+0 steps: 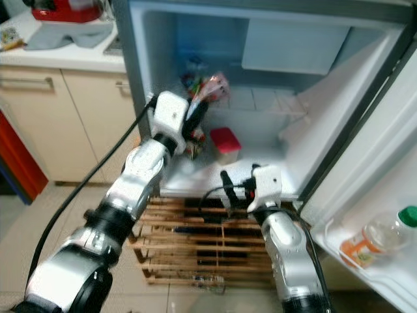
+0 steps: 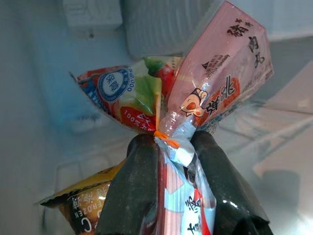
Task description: Restocking fridge
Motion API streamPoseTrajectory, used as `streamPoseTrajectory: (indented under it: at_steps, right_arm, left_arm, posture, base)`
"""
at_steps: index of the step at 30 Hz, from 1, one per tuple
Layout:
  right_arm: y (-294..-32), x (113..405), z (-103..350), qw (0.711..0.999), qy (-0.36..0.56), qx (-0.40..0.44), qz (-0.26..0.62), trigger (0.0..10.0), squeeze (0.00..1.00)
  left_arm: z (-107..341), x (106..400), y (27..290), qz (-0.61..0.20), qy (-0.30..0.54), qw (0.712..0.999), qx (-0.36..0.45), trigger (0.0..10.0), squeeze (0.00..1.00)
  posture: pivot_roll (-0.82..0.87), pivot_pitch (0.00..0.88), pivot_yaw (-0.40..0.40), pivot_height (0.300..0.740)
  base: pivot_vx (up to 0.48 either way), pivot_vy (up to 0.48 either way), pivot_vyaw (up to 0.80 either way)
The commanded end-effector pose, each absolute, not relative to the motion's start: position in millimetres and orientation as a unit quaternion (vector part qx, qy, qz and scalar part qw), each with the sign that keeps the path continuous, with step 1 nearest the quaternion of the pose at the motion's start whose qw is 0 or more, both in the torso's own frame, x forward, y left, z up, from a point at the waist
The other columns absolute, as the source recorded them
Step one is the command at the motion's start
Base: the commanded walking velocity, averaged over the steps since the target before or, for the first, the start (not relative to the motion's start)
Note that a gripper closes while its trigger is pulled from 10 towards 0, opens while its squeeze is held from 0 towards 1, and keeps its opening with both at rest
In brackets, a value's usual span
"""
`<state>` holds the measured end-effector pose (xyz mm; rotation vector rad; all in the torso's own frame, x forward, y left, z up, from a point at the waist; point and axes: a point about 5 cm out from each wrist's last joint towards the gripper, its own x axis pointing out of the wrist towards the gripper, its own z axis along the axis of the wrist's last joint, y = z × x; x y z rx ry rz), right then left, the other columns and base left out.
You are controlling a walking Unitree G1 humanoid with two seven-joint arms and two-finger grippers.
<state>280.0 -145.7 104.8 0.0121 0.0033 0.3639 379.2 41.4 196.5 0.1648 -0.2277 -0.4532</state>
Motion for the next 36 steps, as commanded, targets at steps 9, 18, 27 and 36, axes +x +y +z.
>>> streamPoseTrajectory:
  at_steps: [9, 18, 27, 36]
  right_arm:
    - [-136.9, 258.2, 124.8, 0.974, 0.006, 0.002, 0.224, 10.0, 1.00]
    - [-138.4, 228.9, 122.8, 0.969, 0.044, -0.011, 0.241, 10.0, 1.00]
    - [-139.5, 217.5, 122.9, 0.969, 0.067, -0.013, 0.238, 10.0, 1.00]
    - [-136.9, 211.8, 122.9, 0.968, 0.077, -0.013, 0.240, 10.0, 1.00]
  left_arm:
    - [213.8, 398.4, 41.9, -0.190, -0.095, 0.971, 0.106, 10.0, 0.00]
    - [250.2, 412.0, 61.4, -0.135, -0.140, 0.972, 0.134, 10.0, 0.00]
    - [271.8, 413.3, 47.4, -0.120, -0.143, 0.982, 0.011, 10.0, 0.00]
    - [277.1, 401.6, 6.1, -0.154, -0.158, 0.975, 0.015, 10.0, 0.00]
  posture:
    - [-0.29, 0.061, -0.114, 0.740]
    - [-0.34, 0.099, -0.148, 0.740]
    - [-0.36, 0.117, -0.139, 0.740]
    - [-0.36, 0.124, -0.133, 0.740]
  base:
    - [0.000, 0.000, 0.00]
    - [0.000, 0.000, 0.00]
    - [0.000, 0.000, 0.00]
    - [0.000, 0.000, 0.00]
